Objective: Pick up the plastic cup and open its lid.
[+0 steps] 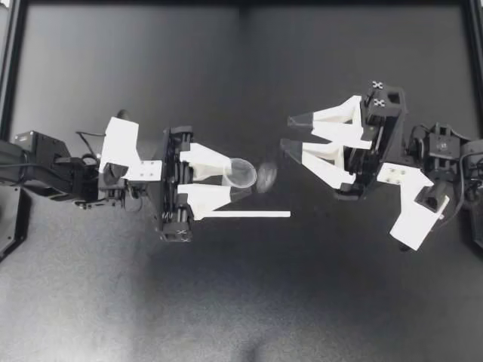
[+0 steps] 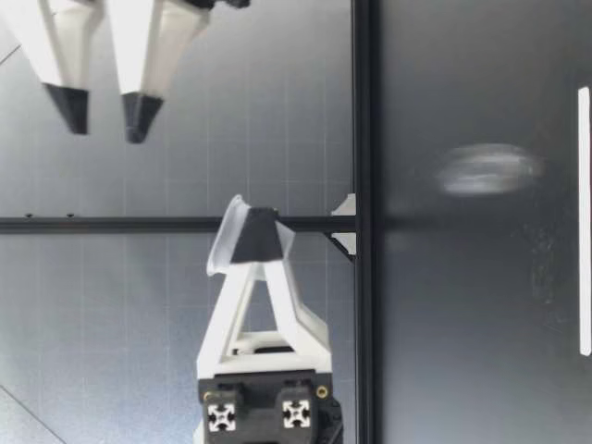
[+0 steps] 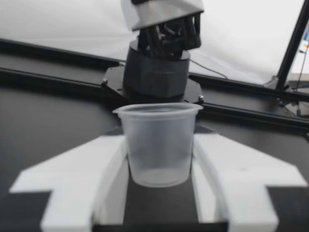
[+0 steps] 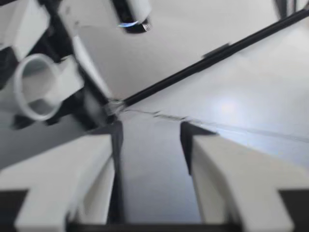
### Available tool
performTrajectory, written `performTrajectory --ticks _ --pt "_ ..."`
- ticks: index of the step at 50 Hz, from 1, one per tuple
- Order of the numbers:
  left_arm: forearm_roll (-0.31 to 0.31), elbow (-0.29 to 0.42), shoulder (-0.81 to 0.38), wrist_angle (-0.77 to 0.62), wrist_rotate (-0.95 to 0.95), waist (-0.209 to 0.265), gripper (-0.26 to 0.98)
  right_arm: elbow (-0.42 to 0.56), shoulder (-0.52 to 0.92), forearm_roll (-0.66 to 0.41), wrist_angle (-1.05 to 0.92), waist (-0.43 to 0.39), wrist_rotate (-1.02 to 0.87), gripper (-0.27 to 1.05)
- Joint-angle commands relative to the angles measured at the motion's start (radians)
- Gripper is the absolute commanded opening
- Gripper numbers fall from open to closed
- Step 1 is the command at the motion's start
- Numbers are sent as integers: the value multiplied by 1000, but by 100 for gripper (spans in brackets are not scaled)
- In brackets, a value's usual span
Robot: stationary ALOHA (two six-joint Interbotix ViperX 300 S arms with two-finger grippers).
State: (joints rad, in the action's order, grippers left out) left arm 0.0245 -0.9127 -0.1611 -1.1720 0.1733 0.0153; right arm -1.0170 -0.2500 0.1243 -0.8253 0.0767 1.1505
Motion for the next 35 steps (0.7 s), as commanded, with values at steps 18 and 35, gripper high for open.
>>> performTrajectory --ticks 18,35 --pt "32 0 44 -8 -117 2 16 83 80 0 144 -60 -719 46" --pt "32 -31 54 -140 -149 2 16 67 84 -5 152 -60 -940 45"
